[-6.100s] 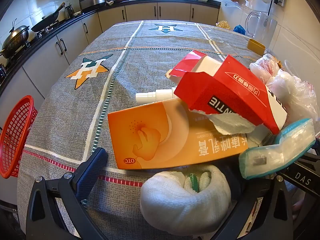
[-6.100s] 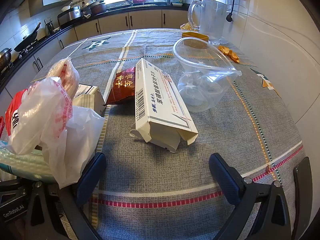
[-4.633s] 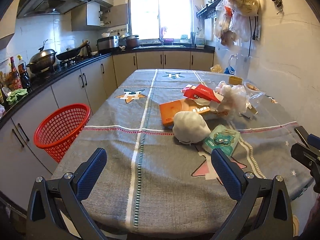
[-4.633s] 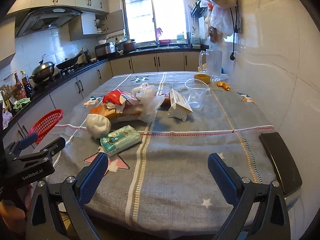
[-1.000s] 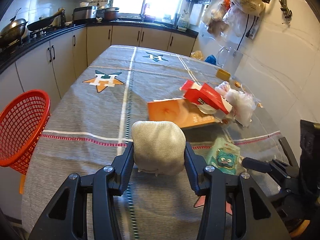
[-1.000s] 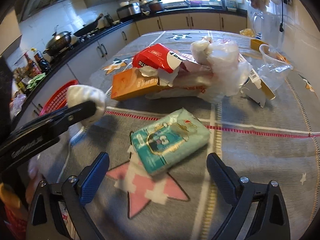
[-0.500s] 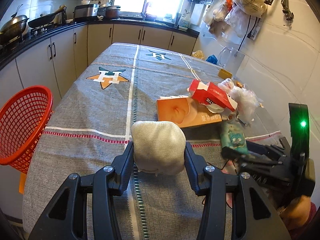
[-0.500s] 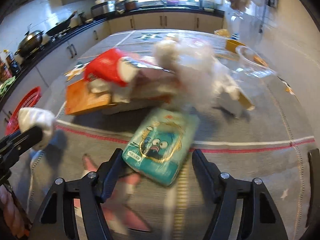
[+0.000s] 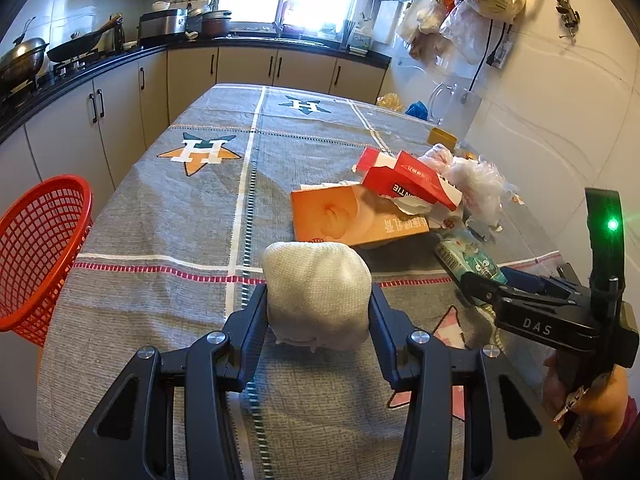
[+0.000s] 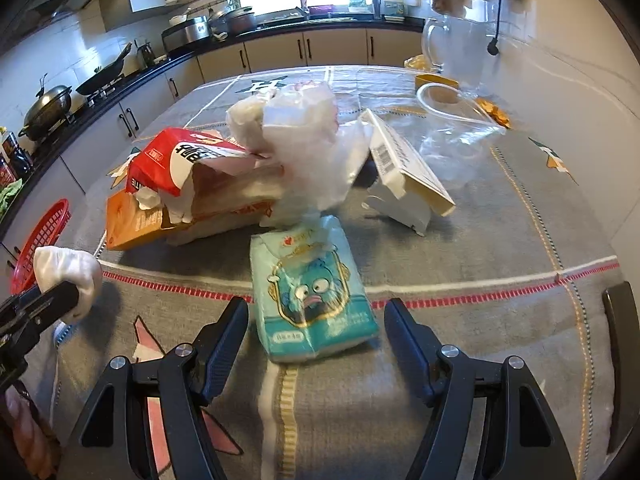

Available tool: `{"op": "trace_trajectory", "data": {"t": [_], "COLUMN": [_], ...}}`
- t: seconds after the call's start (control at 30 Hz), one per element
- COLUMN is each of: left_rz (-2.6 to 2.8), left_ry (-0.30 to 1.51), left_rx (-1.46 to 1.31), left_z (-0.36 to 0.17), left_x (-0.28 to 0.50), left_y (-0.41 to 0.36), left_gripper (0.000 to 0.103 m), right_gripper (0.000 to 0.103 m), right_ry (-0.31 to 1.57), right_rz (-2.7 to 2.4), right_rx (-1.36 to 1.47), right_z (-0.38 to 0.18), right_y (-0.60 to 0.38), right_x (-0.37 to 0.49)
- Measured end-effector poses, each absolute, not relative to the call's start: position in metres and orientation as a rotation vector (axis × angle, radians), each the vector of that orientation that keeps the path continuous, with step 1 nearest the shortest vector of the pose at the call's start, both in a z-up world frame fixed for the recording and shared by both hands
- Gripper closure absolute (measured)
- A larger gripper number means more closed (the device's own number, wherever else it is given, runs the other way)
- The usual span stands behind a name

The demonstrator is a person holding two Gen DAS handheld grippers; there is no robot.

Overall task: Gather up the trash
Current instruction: 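Grasp the teal tissue pack with the right tool while the left holds the bundle, then carry bundle and tissue pack over the red basket and open both tools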

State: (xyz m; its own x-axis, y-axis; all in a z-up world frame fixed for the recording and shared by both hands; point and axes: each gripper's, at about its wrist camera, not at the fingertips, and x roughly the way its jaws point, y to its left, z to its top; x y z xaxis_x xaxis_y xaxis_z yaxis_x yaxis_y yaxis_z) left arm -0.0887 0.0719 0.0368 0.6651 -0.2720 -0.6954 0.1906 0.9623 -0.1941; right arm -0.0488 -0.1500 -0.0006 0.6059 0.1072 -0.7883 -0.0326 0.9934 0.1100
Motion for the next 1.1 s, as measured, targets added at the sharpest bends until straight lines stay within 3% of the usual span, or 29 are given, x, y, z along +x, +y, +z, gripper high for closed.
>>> {"op": "trace_trajectory", "data": {"t": [0.07,0.13,0.33,1.1], "left_rz": [-0.260,-0.258,-0.260,-0.176], "left_ry": [0.804,0.807,0.808,0.750], "left_rx": [-0.105,-0.103,-0.100,-0.133], "left_z": [0.035,0.034,0.033,0.055], "left_x": [-0.088,-0.088,-0.089,-0.105], "left_y": [0.072,0.071,0.069,0.109], "left_gripper": [0.056,0.056,0.056,0.056], "right_gripper": [0.029,0.044,0.054,0.056], "right_ry": [0.924,0.917,0.891,0.825], "right_rz": [0.088,0.076,0.119,0.392], "right_rx": [0.077,0.056,0.045,0.089], "right_z": [-0.003,-0.004,0.003,0.043], "right_y": [-0.149,-0.149,-0.150,-0.095], "right_x": [-0.045,-0.047,-0.062,-0.083]}}
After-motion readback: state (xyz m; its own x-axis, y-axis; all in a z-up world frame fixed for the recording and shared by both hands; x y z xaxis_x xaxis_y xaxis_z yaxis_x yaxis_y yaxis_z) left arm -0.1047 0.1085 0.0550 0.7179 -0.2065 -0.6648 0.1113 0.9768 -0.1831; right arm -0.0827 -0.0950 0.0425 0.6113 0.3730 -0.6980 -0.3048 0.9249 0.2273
